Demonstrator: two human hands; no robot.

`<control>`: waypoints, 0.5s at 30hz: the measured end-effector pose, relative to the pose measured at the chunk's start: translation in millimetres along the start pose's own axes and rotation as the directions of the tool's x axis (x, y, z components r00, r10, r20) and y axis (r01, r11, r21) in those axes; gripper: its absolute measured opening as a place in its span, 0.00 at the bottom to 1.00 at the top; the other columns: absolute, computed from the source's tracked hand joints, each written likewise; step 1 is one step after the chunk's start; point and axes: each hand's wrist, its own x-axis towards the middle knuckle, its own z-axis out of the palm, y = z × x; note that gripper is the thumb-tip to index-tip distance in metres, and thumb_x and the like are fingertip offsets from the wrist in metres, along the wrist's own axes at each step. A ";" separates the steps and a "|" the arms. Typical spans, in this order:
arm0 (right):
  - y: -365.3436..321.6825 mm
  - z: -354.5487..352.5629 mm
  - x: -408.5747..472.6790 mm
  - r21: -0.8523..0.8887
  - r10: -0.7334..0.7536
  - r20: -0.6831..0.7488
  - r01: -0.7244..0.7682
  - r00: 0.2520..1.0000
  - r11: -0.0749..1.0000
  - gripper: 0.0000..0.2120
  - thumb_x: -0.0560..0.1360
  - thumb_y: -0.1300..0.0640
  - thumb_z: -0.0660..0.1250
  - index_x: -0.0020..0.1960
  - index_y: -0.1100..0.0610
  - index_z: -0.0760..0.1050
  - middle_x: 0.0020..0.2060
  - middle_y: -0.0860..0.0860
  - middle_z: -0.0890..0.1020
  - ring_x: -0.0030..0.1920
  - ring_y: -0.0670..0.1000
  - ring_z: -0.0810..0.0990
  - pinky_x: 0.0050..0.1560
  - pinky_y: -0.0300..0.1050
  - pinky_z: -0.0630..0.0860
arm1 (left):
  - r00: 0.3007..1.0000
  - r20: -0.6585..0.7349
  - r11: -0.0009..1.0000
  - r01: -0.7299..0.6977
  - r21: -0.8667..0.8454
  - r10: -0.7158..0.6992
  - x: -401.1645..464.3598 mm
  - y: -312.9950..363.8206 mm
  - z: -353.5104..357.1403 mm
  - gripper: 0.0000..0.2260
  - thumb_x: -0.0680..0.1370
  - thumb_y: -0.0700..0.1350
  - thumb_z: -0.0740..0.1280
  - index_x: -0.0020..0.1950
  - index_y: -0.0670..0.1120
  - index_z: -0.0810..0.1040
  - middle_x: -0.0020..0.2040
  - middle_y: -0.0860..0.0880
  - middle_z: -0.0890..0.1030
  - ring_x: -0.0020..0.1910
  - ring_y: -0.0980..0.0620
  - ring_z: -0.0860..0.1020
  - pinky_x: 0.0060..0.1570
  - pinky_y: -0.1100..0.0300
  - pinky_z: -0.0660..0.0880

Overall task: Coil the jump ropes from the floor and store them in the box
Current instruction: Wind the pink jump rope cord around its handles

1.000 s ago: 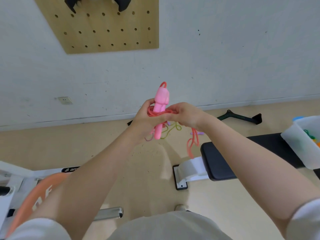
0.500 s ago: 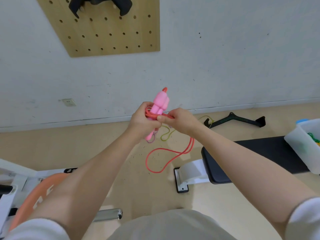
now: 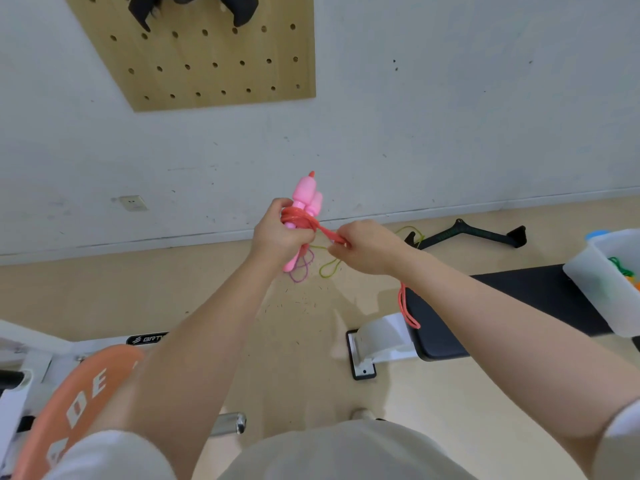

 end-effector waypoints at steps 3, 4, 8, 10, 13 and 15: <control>-11.2 0.4 -0.2 -0.178 -0.030 -0.005 0.028 1.000 0.984 0.12 0.80 0.53 0.53 0.42 0.58 0.69 0.43 0.57 0.75 0.46 0.58 0.75 0.38 0.45 0.65 | 0.999 0.038 0.984 -0.030 0.175 0.024 1.7 0.9 3.3 0.21 0.62 0.42 0.70 0.53 0.54 0.71 0.44 0.49 0.79 0.41 0.44 0.79 0.45 0.48 0.79; -12.9 0.8 -1.3 -0.208 -0.036 0.007 0.037 0.999 0.978 0.12 0.80 0.54 0.53 0.45 0.59 0.70 0.43 0.56 0.74 0.44 0.58 0.74 0.36 0.45 0.64 | 0.998 0.054 0.968 -0.045 0.245 0.033 2.3 -1.1 3.7 0.22 0.64 0.42 0.71 0.55 0.53 0.71 0.45 0.49 0.78 0.42 0.44 0.79 0.45 0.49 0.79; -16.9 5.8 -5.8 -0.353 -0.065 0.086 0.091 0.994 0.931 0.07 0.79 0.57 0.55 0.43 0.57 0.66 0.33 0.50 0.67 0.36 0.53 0.69 0.29 0.43 0.62 | 0.986 0.102 0.866 -0.163 0.472 0.130 -5.7 -12.2 10.5 0.20 0.69 0.40 0.69 0.59 0.47 0.69 0.44 0.46 0.78 0.41 0.43 0.77 0.39 0.53 0.75; -18.5 5.3 -8.0 -0.427 -0.096 0.125 0.141 0.987 0.893 0.06 0.79 0.59 0.56 0.43 0.57 0.65 0.32 0.49 0.65 0.38 0.53 0.70 0.31 0.43 0.64 | 0.971 0.146 0.753 -0.237 0.614 0.187 -9.5 -15.9 14.7 0.19 0.70 0.40 0.68 0.59 0.45 0.69 0.47 0.44 0.79 0.45 0.41 0.78 0.38 0.54 0.73; -23.0 -2.8 -8.9 -0.550 -0.159 0.152 0.217 0.976 0.806 0.06 0.79 0.60 0.57 0.43 0.56 0.66 0.31 0.48 0.64 0.37 0.52 0.70 0.26 0.41 0.59 | 0.955 0.270 0.559 -0.292 0.776 0.124 -11.4 -12.0 11.7 0.17 0.72 0.42 0.67 0.59 0.45 0.68 0.51 0.45 0.79 0.49 0.43 0.77 0.37 0.56 0.70; -28.4 -11.4 -7.4 -0.625 -0.246 0.135 0.275 0.960 0.731 0.06 0.78 0.59 0.60 0.42 0.55 0.69 0.30 0.48 0.65 0.35 0.53 0.70 0.25 0.40 0.58 | 0.924 0.375 0.465 -0.362 0.808 0.069 -16.0 -6.1 7.2 0.18 0.71 0.40 0.66 0.60 0.47 0.68 0.48 0.49 0.76 0.48 0.46 0.75 0.37 0.58 0.68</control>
